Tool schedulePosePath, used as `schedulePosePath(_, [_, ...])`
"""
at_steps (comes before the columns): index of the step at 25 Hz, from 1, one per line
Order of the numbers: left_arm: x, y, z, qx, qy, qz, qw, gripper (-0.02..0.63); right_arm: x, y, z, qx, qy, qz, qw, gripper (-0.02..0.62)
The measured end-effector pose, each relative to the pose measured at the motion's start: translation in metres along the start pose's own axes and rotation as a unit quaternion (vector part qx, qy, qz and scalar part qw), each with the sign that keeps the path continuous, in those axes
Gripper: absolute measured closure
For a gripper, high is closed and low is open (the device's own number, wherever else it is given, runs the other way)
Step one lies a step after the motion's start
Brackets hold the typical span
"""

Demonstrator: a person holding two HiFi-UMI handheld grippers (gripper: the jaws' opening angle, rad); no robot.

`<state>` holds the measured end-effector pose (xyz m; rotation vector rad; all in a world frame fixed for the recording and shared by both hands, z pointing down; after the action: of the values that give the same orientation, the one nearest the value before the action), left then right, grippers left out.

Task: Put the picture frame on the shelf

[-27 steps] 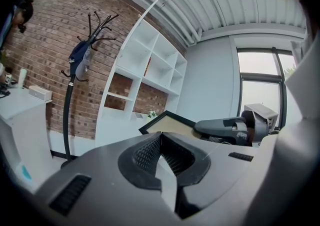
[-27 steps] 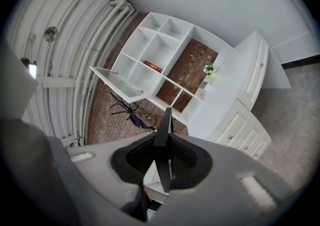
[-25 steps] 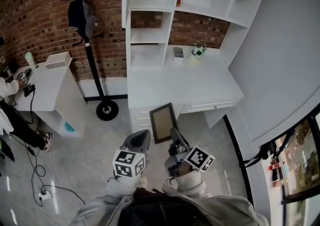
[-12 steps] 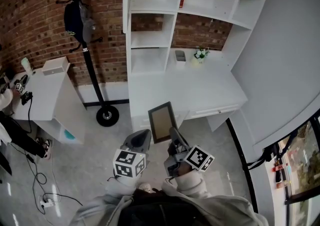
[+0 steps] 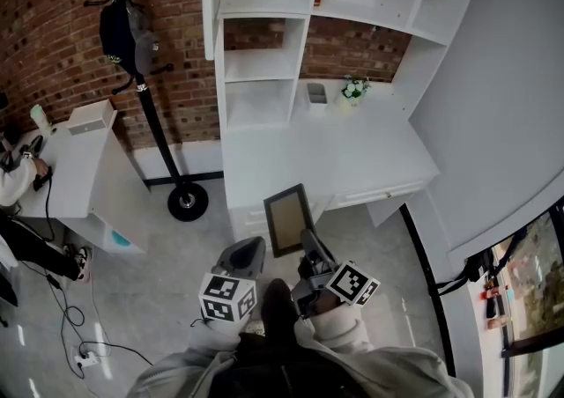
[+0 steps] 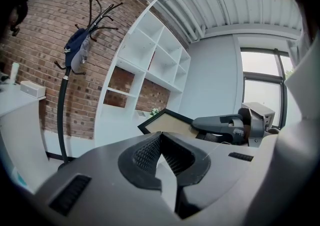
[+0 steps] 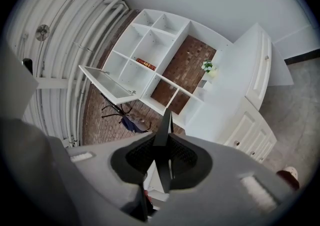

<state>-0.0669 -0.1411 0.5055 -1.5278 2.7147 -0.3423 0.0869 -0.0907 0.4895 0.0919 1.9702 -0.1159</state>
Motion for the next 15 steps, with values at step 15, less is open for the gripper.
schedulePosePath(15, [0.052,-0.092,0.037,-0.014,-0.001,0.030,0.9994,0.601,-0.014,-0.100,0.072,0.030,-0.008,0.023,0.999,0.532])
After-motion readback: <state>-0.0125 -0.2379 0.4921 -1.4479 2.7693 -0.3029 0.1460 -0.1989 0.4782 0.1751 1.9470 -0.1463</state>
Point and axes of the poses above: the fingertips, and each gripper's own axes: y backward along the fingers, x to its left, z out of its top, the point moved 5 cm from there along y, backward along the fingers, and after that the axes turned 11 degrees about -y, right-handed, at the moved point
